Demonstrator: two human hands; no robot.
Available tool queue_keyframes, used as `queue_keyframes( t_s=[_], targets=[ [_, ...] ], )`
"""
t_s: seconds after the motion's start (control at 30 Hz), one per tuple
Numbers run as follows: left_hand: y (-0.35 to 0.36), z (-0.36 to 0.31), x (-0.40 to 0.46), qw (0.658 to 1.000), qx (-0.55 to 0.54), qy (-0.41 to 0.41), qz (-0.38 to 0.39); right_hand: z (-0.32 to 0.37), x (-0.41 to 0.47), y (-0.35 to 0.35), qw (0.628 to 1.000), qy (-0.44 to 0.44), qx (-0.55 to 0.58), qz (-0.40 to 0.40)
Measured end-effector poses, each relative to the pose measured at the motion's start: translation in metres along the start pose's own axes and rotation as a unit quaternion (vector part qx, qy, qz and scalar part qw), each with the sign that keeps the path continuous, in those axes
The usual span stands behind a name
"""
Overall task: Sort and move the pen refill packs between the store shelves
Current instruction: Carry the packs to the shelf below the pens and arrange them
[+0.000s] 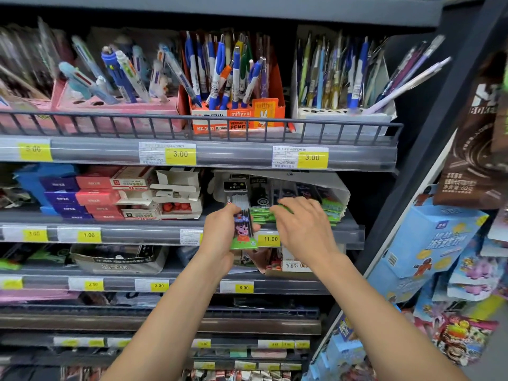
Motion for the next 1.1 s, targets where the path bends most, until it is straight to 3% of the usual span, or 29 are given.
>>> queue_keyframes(
  t_s=[0.23,0.43,0.6,0.77,0.9,1.0,1.1],
  targets=[
    [-0.004,-0.005,-0.001,1.000,-0.005,-0.018,0.004,0.003,0.009,0.008,0.998,-0.029,-0.004,0.052],
    [-0.002,-0.015,0.007,0.992,0.102,0.054,0.045,-0.005,0.012,0.009,0.997,-0.036,0.045,0.054],
    [0.010,-0.027,0.022,0.968,0.199,0.154,-0.017,-0.026,-0.002,0.001,0.996,0.031,0.059,-0.053],
    [0.033,-0.034,0.026,0.894,0.364,0.262,-0.009,-0.039,-0.017,0.000,0.992,0.072,0.042,-0.095],
    [0.039,-0.032,0.018,0.799,0.497,0.334,0.051,-0.041,-0.016,-0.002,0.994,0.051,0.049,-0.085],
    [0.040,-0.028,0.011,0.733,0.581,0.343,0.087,-0.043,-0.014,-0.002,0.995,0.046,0.051,-0.076],
    [0.033,-0.027,0.003,0.707,0.606,0.345,0.114,-0.044,-0.014,0.000,0.996,0.048,0.045,-0.062]
  ],
)
Point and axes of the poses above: each hand's wrist, its own x-axis towards the middle knuckle, its own y-axis out of the palm, z = x × y, the point moved 6 cm from there along x, towards the middle knuckle, and after that the axes turned 15 degrees about y, right-handed, at the moved point
